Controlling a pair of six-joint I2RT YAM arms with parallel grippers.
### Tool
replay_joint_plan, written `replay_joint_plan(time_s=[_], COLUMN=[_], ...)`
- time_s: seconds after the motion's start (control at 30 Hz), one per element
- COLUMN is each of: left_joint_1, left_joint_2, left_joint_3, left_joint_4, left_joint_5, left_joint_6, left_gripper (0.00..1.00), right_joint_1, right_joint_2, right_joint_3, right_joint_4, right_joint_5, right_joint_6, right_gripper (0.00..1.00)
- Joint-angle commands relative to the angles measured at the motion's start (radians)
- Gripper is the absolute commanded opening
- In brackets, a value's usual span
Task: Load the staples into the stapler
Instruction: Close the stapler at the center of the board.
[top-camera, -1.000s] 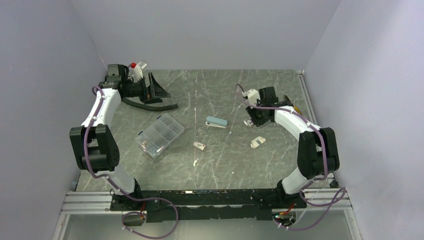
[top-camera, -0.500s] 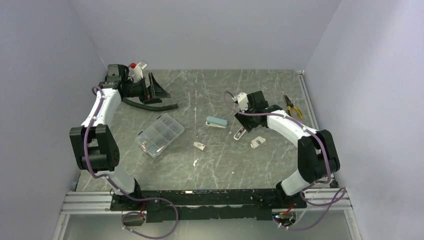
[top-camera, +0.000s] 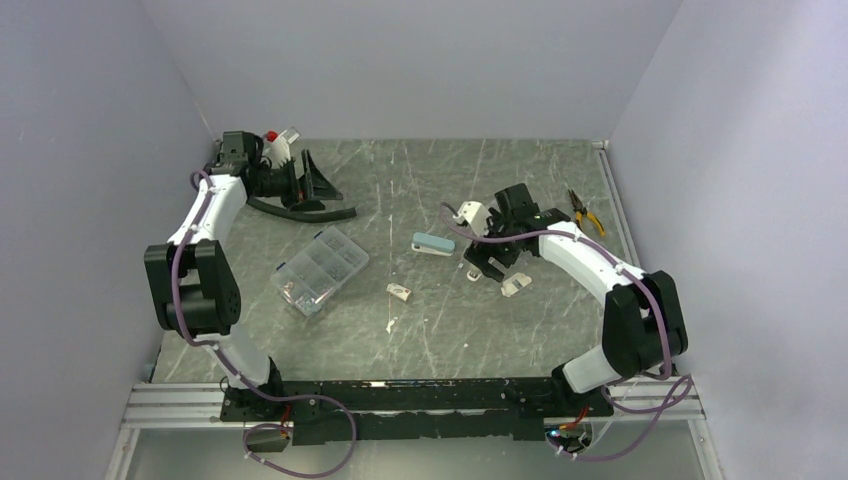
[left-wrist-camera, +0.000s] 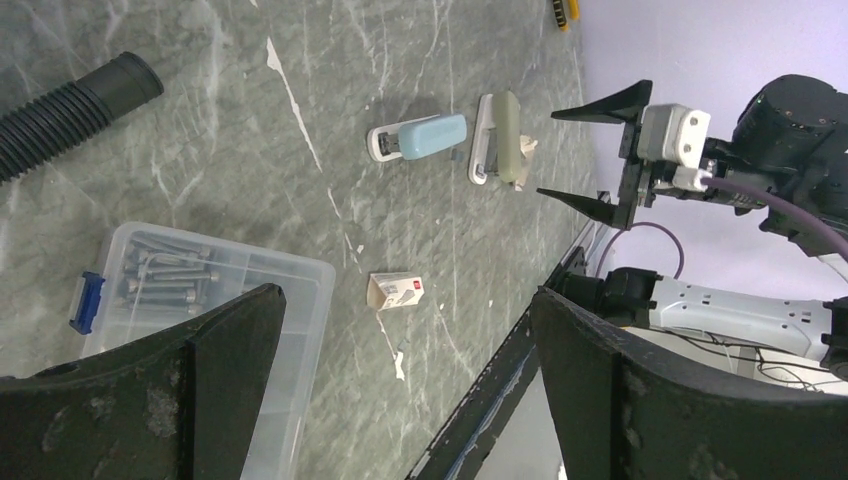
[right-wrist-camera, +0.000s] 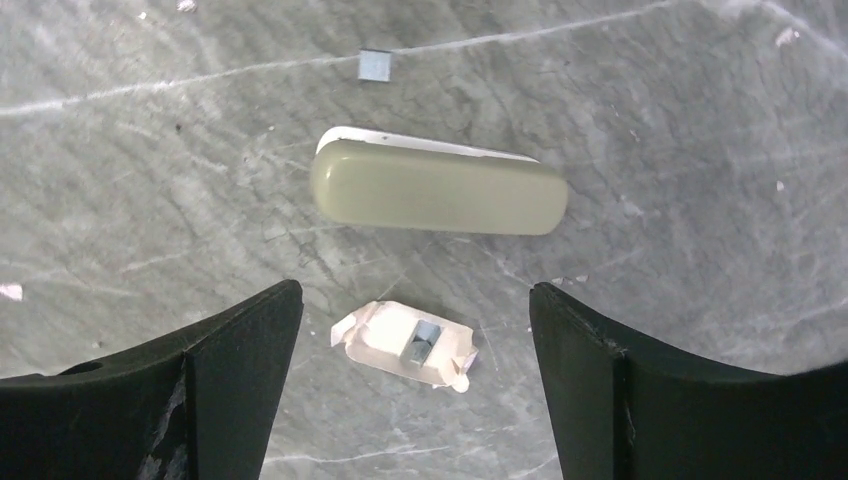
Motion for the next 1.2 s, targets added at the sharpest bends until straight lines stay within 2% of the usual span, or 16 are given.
replay_joint_plan(time_s=[0.0, 0.33, 0.57, 0.8, 0.93, 1.1, 1.17], left_joint_1=[-0.004, -0.004, -0.004, -0.004, -0.013, -0.048, -0.077], left_joint_2=[0.01, 0.169, 0.234, 0.222, 0.269, 0.232, 0.211], left_joint_3=[0.053, 0.23, 0.281, 0.266, 0.353, 0.285, 0.267], left_joint_4=[-0.005, -0.171, -0.191, -0.106, -0.22, -0.167, -0.154], left_joint_5=[0.003, 0.063, 0.073, 0.022, 0.027, 0.122, 0.148], left_joint_6=[0.05, 0.253, 0.307, 0.236, 0.255, 0.206, 0.206], left_gripper=[0.98, 0.98, 0.98, 0.98, 0.98, 0.98, 0.98], right_joint_1=[0.0, -0.034, -0.032, -0.028, -0.028, -0.02, -0.016], right_joint_2=[-0.016, 0.198, 0.357, 0.333, 0.289, 0.196, 0.146], right_joint_3=[0.046, 0.192, 0.271, 0.174, 0.136, 0.066, 0.039], right_joint_4=[-0.06, -0.082, -0.151, -0.085, -0.059, 0.003, 0.017], right_joint_5=[-0.067, -0.045, -0.067, -0.111, -0.139, -0.147, -0.158], right_joint_6=[-0.204, -0.54, -0.646, -0.571, -0.478, -0.361, -0.315], right_gripper=[0.88, 0.91, 0.87, 0.71, 0.52, 0.32, 0.22])
